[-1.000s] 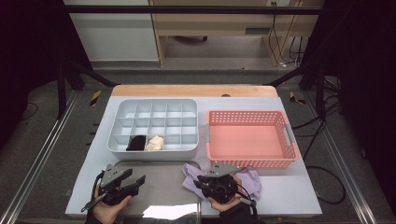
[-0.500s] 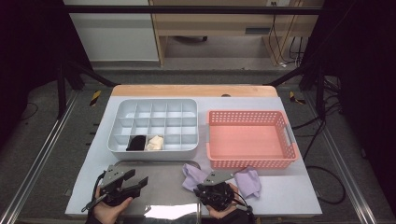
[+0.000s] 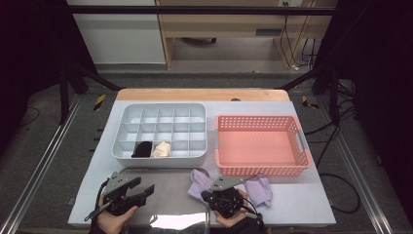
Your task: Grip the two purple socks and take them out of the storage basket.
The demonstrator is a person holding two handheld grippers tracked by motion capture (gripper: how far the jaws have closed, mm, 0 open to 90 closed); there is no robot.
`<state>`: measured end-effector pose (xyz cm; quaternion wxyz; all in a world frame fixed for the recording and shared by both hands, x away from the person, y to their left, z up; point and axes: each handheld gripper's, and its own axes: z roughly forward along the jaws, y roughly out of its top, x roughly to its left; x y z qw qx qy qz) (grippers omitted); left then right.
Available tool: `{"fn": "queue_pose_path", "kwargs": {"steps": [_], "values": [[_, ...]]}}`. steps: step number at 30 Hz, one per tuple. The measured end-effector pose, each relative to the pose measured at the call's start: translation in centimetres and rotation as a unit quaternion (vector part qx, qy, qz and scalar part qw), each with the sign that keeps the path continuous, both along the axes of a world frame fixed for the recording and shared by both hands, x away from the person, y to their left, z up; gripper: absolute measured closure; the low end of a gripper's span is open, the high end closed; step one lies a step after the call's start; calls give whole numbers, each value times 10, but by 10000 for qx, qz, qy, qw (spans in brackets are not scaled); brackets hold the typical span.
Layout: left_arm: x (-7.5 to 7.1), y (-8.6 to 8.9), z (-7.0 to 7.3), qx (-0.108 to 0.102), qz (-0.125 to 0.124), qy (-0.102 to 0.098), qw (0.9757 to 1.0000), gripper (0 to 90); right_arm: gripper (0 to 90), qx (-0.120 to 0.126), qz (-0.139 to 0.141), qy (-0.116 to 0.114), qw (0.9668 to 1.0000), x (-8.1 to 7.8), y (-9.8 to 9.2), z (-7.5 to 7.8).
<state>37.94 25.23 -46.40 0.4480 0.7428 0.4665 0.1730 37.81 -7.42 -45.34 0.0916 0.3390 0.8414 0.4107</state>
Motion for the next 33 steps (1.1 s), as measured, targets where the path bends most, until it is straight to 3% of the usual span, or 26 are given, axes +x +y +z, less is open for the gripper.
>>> {"fn": "queue_pose_path", "kwargs": {"steps": [2, 3, 5, 7, 11, 12, 13, 14, 17, 20, 21, 23, 26, 29, 33], "values": [[0, 0, 0, -22, -35, 5, 10000, 359, 888, 538, 214, 88, 9983, -2, 2, 12], [0, 0, 0, -22, -35, 5, 10000, 359, 888, 538, 214, 88, 9983, -2, 2, 12], [0, 0, 0, -52, -53, 11, 10000, 360, 887, 969, 400, 327, 9940, 0, 5, 15], [0, 0, 0, -62, -61, 16, 10000, 360, 884, 1161, 476, 535, 9907, 3, 10, 13], [0, 0, 1, -70, -98, 28, 9999, 360, 870, 924, 286, 601, 9935, 12, 15, -1], [0, -1, 1, -69, -104, 29, 9999, 361, 849, 665, 209, 613, 9957, 14, 16, -9], [0, -1, 1, -64, -116, 34, 9999, 361, 849, 665, 209, 613, 9957, 14, 16, -9], [-1, -1, 1, -73, -126, 42, 9999, 361, 814, 467, 237, 659, 9964, 14, 18, -14], [-2, -4, 3, -10, -119, 24, 9999, 361, 783, 472, 278, 570, 9969, 13, 18, -13], [-5, -8, 8, -44, -172, 18, 9998, 365, 771, 617, 112, 172, 9979, 16, 5, 4], [-5, -8, 8, -44, -172, 18, 9998, 372, 771, 617, 112, 172, 9979, 16, 5, 4], [-9, -15, 14, -14, -254, 20, 9997, 391, 769, 394, -171, -228, 9988, 22, -9, 13], [-11, -27, 18, 131, -305, 79, 9994, 424, 767, 365, -324, -204, 9986, 30, -18, 13], [-14, -43, 21, 238, -389, 121, 9989, 457, 756, 178, -361, -218, 9990, 37, -18, 8], [-14, -59, 19, 392, -433, 144, 9982, 490, 749, 125, -388, -213, 9989, 41, -16, 2]]}}
